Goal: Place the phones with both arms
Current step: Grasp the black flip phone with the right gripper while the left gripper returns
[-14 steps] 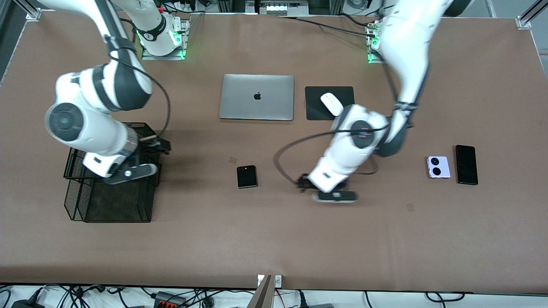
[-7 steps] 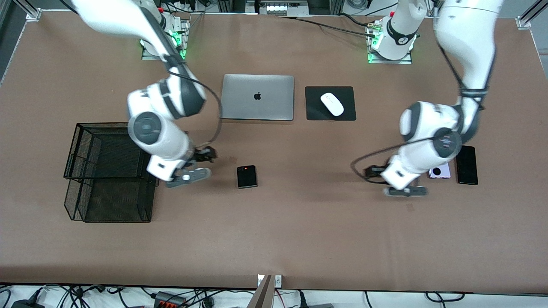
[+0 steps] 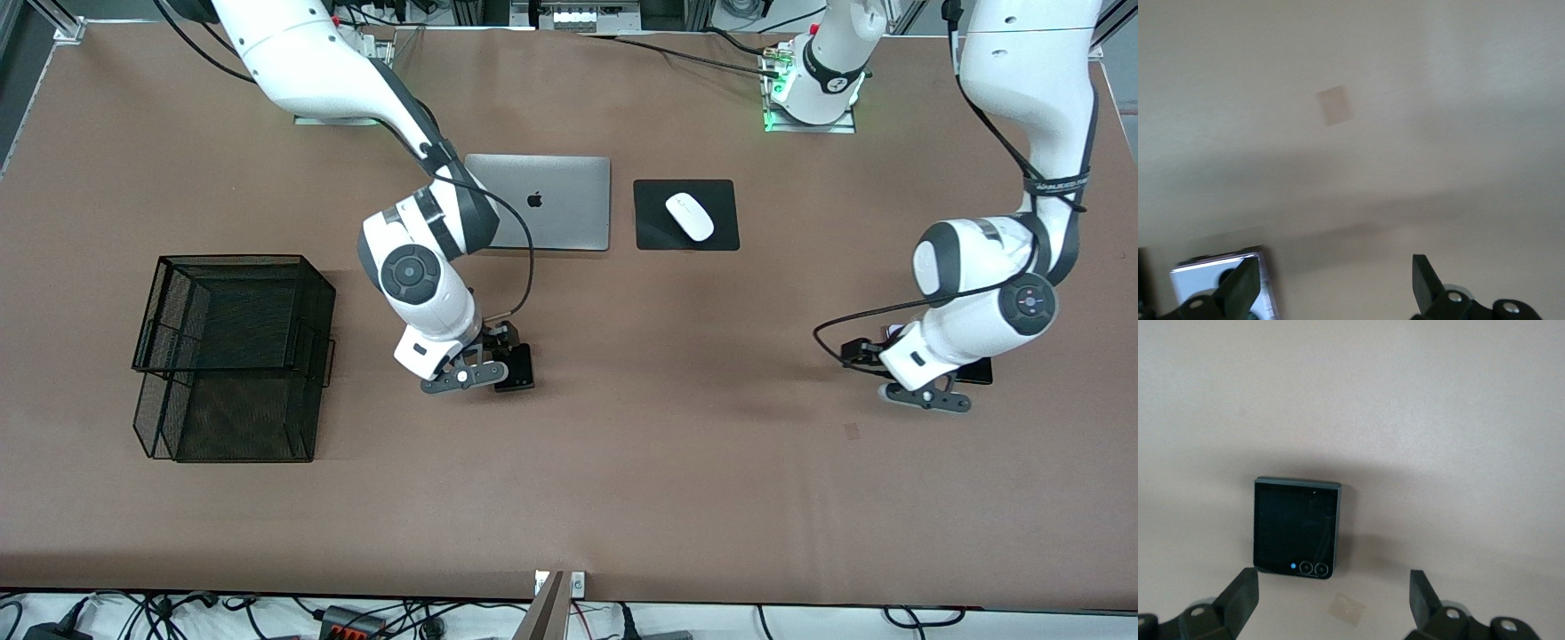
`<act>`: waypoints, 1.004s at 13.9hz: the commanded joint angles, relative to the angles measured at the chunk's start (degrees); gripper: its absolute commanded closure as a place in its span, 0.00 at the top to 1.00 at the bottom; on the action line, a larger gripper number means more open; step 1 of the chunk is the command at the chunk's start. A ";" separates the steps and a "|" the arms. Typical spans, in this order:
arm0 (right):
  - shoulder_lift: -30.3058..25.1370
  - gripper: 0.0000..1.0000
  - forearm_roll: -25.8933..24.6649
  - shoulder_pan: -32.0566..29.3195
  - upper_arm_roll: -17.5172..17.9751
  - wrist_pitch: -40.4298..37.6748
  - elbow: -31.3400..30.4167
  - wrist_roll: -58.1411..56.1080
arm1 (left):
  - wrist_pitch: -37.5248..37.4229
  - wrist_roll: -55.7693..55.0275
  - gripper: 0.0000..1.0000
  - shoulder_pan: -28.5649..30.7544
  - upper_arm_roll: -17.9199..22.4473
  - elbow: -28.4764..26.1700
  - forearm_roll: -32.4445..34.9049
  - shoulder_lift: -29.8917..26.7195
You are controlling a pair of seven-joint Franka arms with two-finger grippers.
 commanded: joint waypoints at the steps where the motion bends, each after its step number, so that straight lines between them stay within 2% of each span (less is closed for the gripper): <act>1: 2.94 1.00 -0.17 1.51 -0.46 3.11 2.09 2.69 | 3.07 6.75 1.00 2.10 0.90 -2.95 1.02 -2.32; 3: 4.87 1.00 -0.25 2.91 -0.63 4.80 2.09 4.45 | 6.77 7.20 1.00 2.90 1.25 -6.02 0.59 -2.76; 4: 5.66 1.00 -0.25 3.35 -0.81 5.07 2.61 4.45 | 7.05 7.29 1.00 2.98 2.47 -6.46 0.32 -2.67; 7: 7.16 1.00 -0.17 3.36 -0.72 6.03 3.23 4.45 | 8.36 8.87 1.00 7.29 2.31 -6.55 0.06 -0.75; 8: 7.42 1.00 -0.08 3.36 -0.63 7.08 3.32 4.54 | 8.28 8.35 1.00 7.73 2.22 -6.64 -1.51 -0.39; 10: 8.74 1.00 -0.08 3.44 -0.63 7.88 4.54 5.59 | 8.10 7.56 1.00 7.56 2.39 -7.78 -9.91 0.23; 11: 9.09 1.00 -0.16 3.62 -0.63 7.97 4.98 5.68 | 8.10 7.56 1.00 7.56 2.39 -8.13 -11.79 0.49; 14: 10.06 1.00 -0.25 3.80 -0.72 7.97 5.60 5.86 | 7.93 8.34 1.00 7.12 2.39 -8.31 -11.81 0.67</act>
